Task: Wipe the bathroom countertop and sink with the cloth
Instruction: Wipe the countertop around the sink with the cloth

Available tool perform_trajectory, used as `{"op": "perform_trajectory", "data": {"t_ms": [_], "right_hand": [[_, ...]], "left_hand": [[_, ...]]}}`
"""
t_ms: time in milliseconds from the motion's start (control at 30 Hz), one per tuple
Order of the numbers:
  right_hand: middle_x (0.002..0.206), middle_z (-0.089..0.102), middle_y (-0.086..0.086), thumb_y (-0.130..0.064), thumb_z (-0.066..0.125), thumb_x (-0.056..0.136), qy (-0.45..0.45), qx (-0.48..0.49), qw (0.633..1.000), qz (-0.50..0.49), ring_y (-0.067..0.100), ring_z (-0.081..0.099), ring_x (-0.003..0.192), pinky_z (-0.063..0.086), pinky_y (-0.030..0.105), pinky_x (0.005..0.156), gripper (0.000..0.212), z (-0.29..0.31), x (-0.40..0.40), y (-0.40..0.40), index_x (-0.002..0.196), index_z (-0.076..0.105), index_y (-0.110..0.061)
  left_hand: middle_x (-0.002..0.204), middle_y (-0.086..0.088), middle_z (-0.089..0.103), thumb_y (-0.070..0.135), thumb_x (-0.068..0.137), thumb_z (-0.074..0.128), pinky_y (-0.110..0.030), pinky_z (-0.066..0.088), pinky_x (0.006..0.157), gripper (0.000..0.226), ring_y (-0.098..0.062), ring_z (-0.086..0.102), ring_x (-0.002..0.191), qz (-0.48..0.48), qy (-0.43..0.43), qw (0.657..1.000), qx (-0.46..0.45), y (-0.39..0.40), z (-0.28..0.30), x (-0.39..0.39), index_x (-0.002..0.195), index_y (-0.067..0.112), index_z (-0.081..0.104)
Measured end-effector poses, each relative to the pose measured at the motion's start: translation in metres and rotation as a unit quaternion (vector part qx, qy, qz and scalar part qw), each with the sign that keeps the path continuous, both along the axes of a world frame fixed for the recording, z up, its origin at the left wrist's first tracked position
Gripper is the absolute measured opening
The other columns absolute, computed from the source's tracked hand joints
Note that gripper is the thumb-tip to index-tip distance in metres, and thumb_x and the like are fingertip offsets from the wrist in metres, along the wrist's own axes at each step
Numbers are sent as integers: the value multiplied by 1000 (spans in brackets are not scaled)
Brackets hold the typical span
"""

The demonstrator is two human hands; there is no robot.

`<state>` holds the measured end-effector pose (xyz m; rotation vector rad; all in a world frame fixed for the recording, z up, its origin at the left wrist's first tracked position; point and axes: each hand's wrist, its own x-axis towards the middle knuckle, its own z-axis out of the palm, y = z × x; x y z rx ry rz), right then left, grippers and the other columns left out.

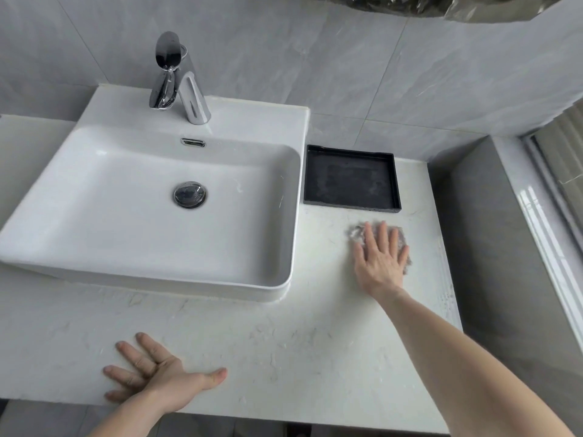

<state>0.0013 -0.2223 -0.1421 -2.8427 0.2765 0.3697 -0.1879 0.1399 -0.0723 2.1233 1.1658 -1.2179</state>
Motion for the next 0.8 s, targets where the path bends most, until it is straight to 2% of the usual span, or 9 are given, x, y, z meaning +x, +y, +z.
{"op": "perform_trajectory", "data": {"t_ms": [133, 200, 267, 300, 400, 500, 600, 667, 800], "right_hand": [[173, -11, 10, -53, 17, 106, -4, 3, 995, -99, 30, -14, 159, -10, 53, 127, 62, -1, -10, -49, 164, 3, -36], [170, 11, 14, -39, 25, 109, -57, 21, 990, -129, 32, 3, 158, 5, 55, 128, 55, -1, -14, -57, 163, 20, -29], [148, 40, -1, -25, 27, 107, -136, 42, 981, -131, 30, 29, 144, 33, 60, 115, 45, 2, -20, -51, 149, 43, -27], [131, 43, -12, -22, 28, 106, -169, 66, 974, -137, 29, 42, 134, 43, 56, 105, 42, 6, -22, -43, 140, 48, -34], [117, 45, -17, -13, 36, 105, -216, 159, 958, -97, 25, 61, 109, 49, 45, 90, 44, 20, -23, 0, 130, 50, -47], [126, 52, -12, -12, 42, 105, -211, 220, 951, 50, 21, 55, 119, 47, 47, 101, 40, 20, -23, 57, 130, 54, -39], [165, 31, -5, -32, 32, 108, -97, 118, 973, 172, 30, 16, 157, 16, 55, 126, 45, 2, -29, 103, 153, 42, -30], [173, 9, -3, -43, 25, 108, -61, 76, 979, 177, 32, -6, 159, -1, 56, 127, 54, -9, -33, 104, 161, 29, -31], [174, 3, -5, -51, 25, 107, -74, 59, 988, 118, 30, -10, 159, -7, 52, 128, 56, -10, -36, 64, 162, 20, -40]], "left_hand": [[146, -20, -56, 95, 18, 68, -69, -3, 118, 190, -54, -35, 142, 6, 0, 1000, -8, 1, -1, -1, 143, 8, -45], [144, -19, -57, 95, 17, 69, -69, -5, 118, 190, -53, -37, 142, 9, -3, 1000, -13, 1, 0, -2, 143, 9, -46], [143, -19, -59, 94, 18, 70, -69, -6, 118, 190, -53, -38, 141, 11, -6, 1000, -18, 2, -1, -3, 143, 10, -47], [143, -18, -59, 94, 18, 70, -69, -6, 118, 190, -53, -38, 141, 11, -7, 1000, -20, 2, -1, -3, 143, 10, -47], [145, -18, -57, 94, 16, 69, -69, -5, 117, 191, -53, -38, 141, 12, -7, 1000, -24, 1, -1, -4, 143, 11, -46], [147, -18, -55, 94, 19, 71, -69, -4, 117, 190, -52, -36, 142, 10, -8, 1000, -14, -1, 0, -4, 143, 11, -46], [149, -18, -53, 92, 24, 74, -69, -4, 118, 187, -52, -36, 143, 4, -10, 1000, -5, -3, 2, -3, 145, 11, -45], [151, -17, -51, 91, 28, 75, -68, -4, 118, 186, -52, -35, 143, 1, -9, 1000, -3, -4, 3, -3, 146, 10, -43], [151, -17, -52, 92, 26, 74, -67, -4, 119, 186, -51, -35, 144, -4, -5, 1000, 0, -2, 2, -3, 144, 11, -45]]}}
